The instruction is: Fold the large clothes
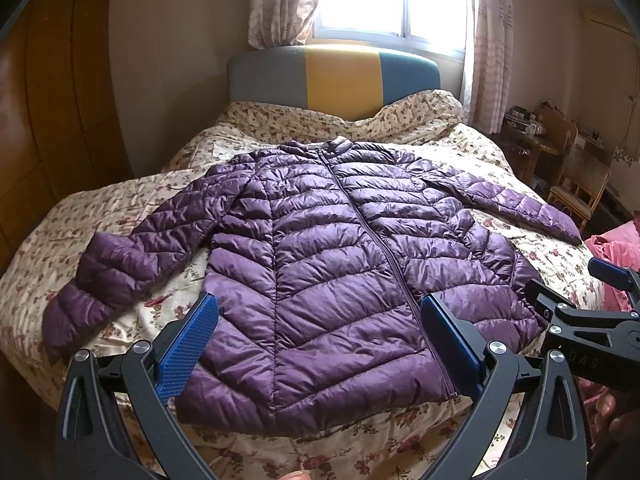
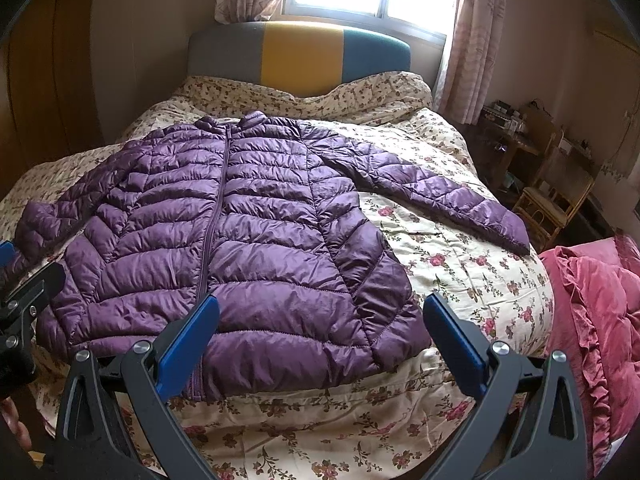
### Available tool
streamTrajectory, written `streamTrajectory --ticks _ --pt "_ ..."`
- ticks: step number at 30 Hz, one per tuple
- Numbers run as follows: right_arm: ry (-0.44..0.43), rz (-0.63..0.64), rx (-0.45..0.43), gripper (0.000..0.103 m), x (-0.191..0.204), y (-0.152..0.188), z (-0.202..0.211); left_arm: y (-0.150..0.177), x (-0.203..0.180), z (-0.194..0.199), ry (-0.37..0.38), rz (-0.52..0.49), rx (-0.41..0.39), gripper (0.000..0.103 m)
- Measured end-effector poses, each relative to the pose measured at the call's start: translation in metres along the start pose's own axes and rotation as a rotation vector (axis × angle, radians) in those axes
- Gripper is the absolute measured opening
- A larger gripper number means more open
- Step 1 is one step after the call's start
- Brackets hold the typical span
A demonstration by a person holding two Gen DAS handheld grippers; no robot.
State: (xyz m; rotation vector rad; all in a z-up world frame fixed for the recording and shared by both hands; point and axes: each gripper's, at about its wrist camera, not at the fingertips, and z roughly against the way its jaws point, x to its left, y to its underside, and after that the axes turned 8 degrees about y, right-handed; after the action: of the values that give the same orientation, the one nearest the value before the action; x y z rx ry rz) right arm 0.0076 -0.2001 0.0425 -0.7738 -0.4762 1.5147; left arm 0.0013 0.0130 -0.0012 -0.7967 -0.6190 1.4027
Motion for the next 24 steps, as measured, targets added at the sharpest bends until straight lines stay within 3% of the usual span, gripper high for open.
streamTrajectory --ticks 14,24 --pt "-0.003 -0.012 0.018 0.101 0.001 -0.003 -0.011 0.003 0.0 -0.011 0.005 0.003 0.026 0.1" --pt "0.032 -0.05 0.077 0.101 -0.014 -0.015 -0.05 -0.007 0.003 -0.037 0.002 0.011 0.073 0.1"
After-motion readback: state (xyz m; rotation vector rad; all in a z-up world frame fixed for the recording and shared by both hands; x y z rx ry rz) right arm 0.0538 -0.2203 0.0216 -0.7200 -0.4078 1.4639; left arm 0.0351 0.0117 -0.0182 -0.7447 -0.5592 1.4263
